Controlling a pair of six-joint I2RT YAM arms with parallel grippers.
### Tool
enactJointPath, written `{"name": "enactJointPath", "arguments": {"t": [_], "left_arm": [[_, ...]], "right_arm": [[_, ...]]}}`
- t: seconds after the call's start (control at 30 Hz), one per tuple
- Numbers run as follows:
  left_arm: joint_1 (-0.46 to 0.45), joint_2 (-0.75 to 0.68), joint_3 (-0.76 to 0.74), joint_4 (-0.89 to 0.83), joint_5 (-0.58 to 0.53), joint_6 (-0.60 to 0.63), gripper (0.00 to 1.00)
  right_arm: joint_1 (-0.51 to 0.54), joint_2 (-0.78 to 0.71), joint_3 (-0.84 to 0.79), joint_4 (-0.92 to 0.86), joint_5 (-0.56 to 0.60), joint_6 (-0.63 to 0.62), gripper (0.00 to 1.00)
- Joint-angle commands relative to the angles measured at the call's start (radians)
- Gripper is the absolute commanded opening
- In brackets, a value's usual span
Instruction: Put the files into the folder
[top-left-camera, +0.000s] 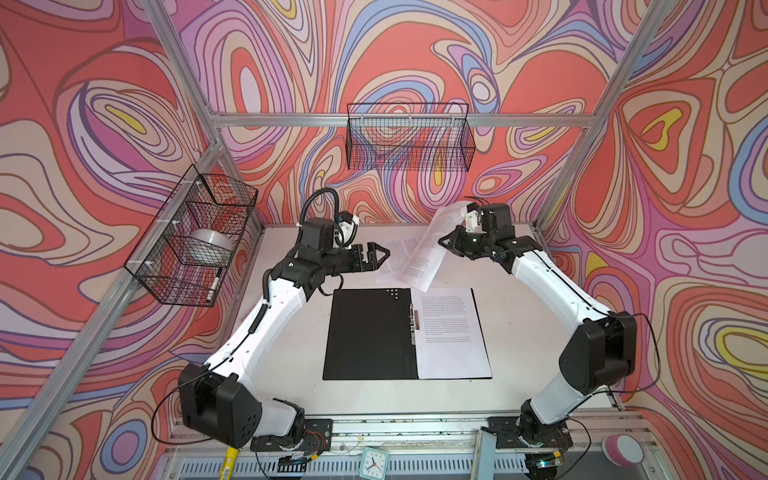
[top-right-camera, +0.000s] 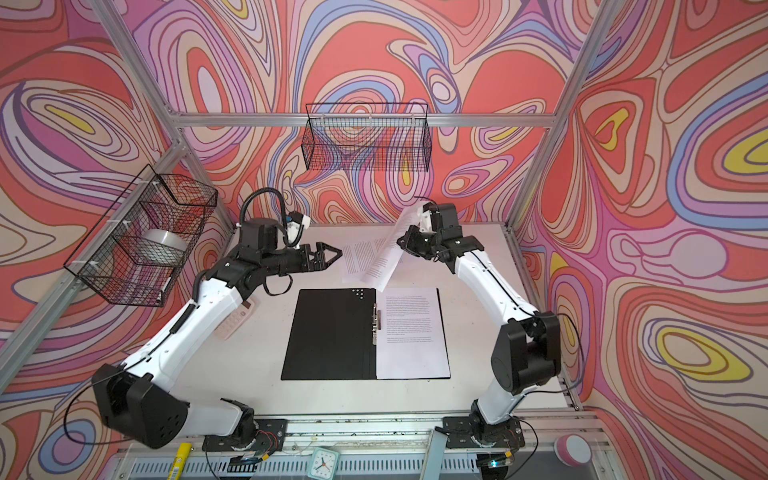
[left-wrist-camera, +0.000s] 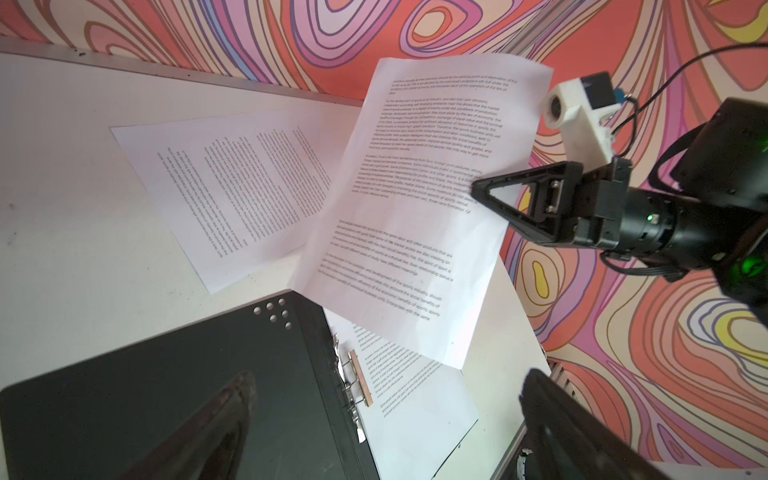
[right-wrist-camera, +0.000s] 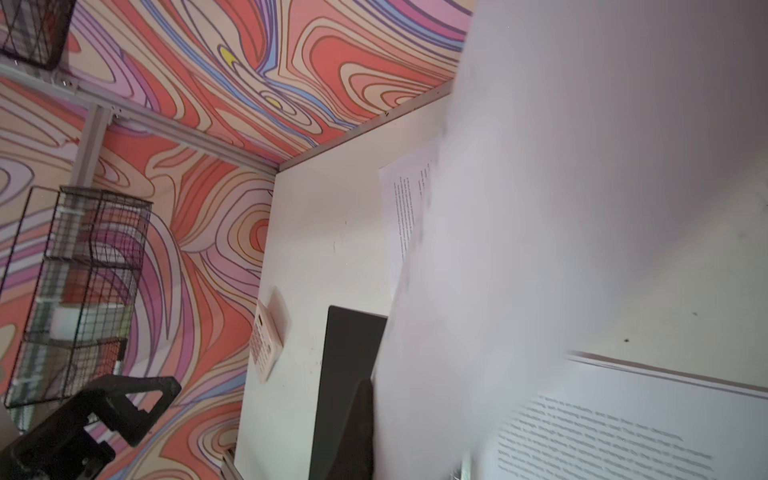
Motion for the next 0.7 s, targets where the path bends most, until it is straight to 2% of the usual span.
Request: {"name": "enactJointPath", "arguments": {"t": [0.0,0.1,0.23,0.37,0.4,0.5,0.67], "left_arm": [[0.007,-0.095,-0.086,0.013,-0.022,0.07,1.0],[0.006,-0.154,-0.187,0.07,-0.039,0.081,1.0],[0.004,-0.177,-0.198,0.062,-0.01,0.084,1.0],[0.004,-0.193,-0.211,0.092,0.016,0.062,1.0],[0.004,-0.195,-0.21,0.088,0.018,0.062,1.0],[0.004,-0.209,-0.212,0.088,0.013,0.06,1.0],[0.005,-0.229,-0.217,0.094,0.009,0.058,1.0]], "right_arm": [[0.002,-0.05,0.032,-0.233,-0.081,-0.162,0.0],[0.002,-0.061,0.037,-0.317,-0.142,-0.202,0.0],[0.002,-0.075,0.019,-0.329,-0.313,-0.206,0.0],[0.004,-0.094,0.024,-0.367,-0.375,-0.203,0.0],[0.002,-0.092,0.028,-0.415,-0.362,-0.229,0.0],[-0.006,-0.088,0.024,-0.565,-0.22,-0.329,0.0],[-0.007,-0.1,-0.049,-0.647,-0.053,-0.467,0.0]]}}
